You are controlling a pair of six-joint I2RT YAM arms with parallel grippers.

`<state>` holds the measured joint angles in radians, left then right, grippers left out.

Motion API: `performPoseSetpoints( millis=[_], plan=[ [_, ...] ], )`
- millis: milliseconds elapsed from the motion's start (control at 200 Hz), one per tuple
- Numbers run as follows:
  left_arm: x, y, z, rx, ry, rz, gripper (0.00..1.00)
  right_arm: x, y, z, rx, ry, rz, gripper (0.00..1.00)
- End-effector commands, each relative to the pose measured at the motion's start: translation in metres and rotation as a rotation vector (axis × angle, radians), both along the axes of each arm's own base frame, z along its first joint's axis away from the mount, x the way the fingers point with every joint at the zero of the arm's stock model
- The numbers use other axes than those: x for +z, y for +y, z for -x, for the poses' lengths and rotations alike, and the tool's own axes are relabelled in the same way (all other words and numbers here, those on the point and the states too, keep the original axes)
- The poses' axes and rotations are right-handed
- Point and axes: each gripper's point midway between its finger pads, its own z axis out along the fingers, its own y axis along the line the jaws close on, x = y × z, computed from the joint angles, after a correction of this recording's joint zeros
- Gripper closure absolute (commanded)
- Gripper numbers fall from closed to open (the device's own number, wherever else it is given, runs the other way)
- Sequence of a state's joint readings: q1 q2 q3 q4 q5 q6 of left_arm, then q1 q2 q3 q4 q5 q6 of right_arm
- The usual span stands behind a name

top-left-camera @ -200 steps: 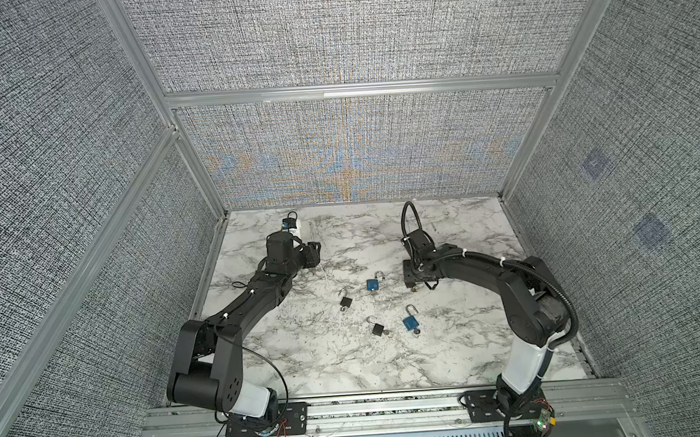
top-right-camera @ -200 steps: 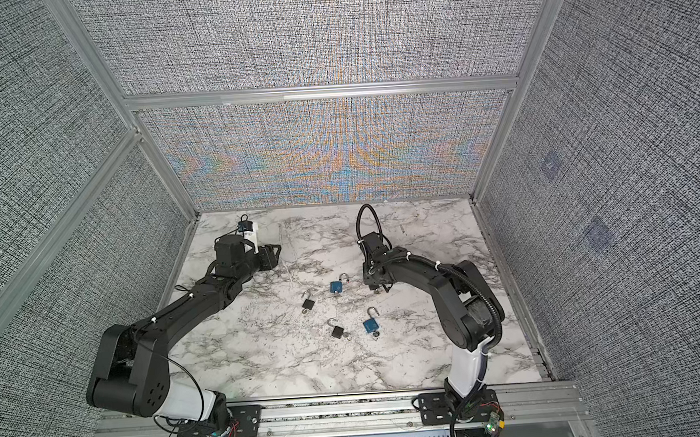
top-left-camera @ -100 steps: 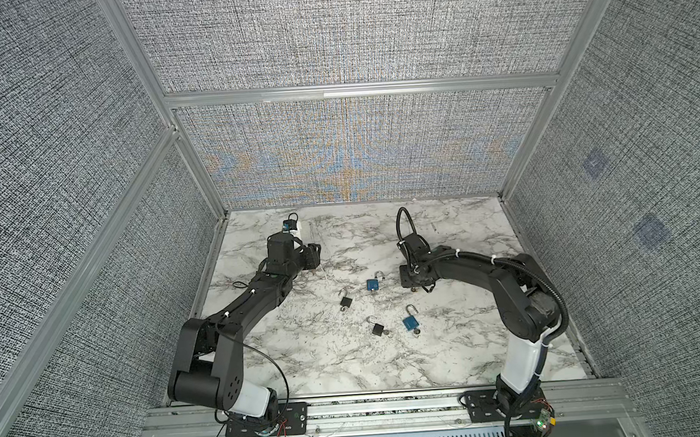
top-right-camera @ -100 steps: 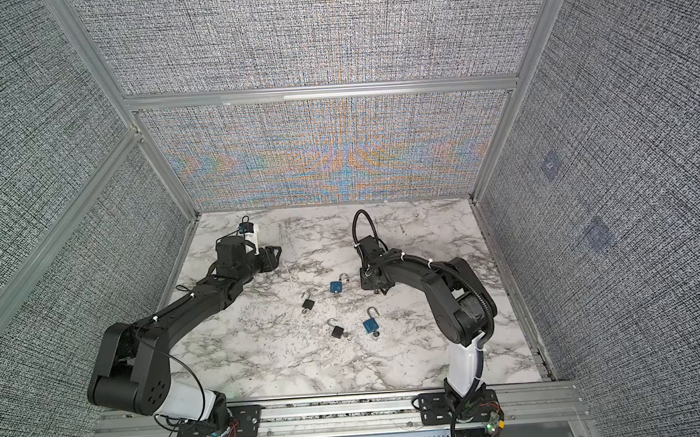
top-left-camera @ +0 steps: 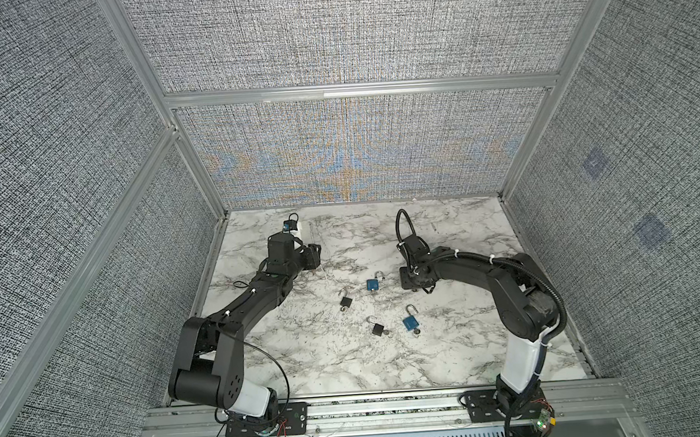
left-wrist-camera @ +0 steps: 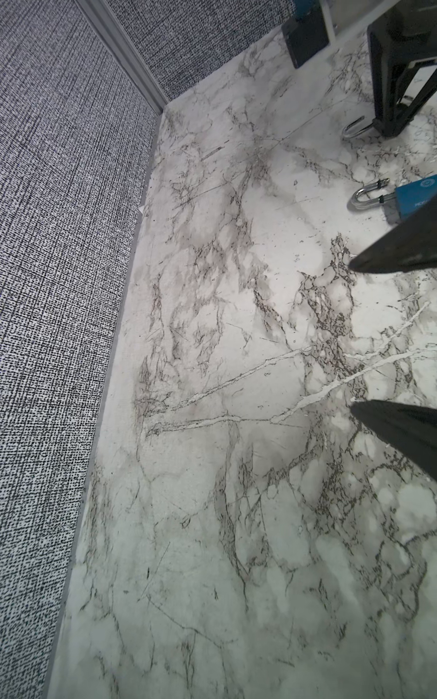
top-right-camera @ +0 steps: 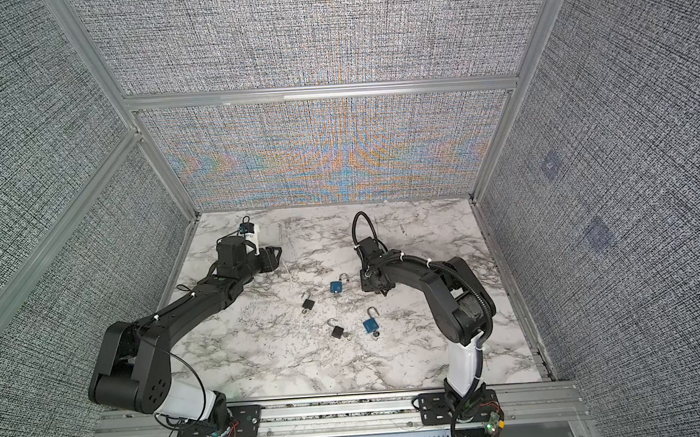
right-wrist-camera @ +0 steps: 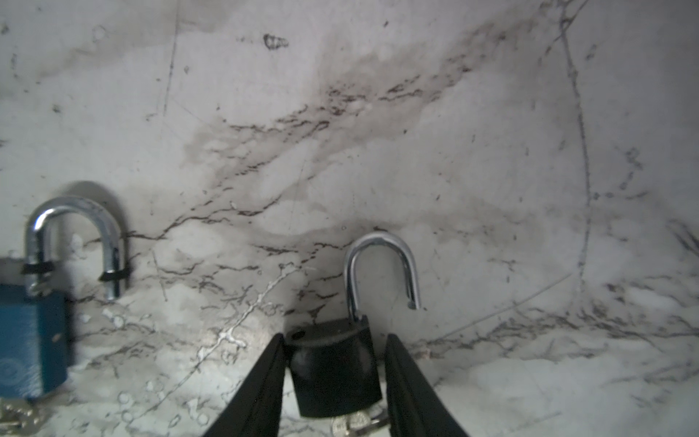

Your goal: Lock with the key

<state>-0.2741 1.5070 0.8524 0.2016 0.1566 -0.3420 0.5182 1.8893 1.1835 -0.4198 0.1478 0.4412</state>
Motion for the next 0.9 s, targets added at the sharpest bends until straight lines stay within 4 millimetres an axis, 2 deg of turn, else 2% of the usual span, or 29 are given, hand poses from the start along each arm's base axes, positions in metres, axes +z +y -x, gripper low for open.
performPoseSetpoints(
  millis=[0,310,545,895],
  plan=[
    [0.003,0.000,-0.001,0.002,-0.007,0.006,0.44,-0.002,-0.001,0.006,0.003,0.022,0.006,0.56],
    [0.002,0.000,0.001,0.002,-0.003,0.005,0.44,-0.004,-0.003,0.010,0.012,0.031,0.024,0.57],
    [0.002,0.000,0.001,0.002,-0.003,0.005,0.44,-0.003,-0.003,0.008,0.011,0.024,0.032,0.65],
    [0.004,-0.001,0.001,-0.001,0.003,-0.001,0.46,0.006,-0.002,0.003,0.014,-0.011,0.033,0.70]
  ],
)
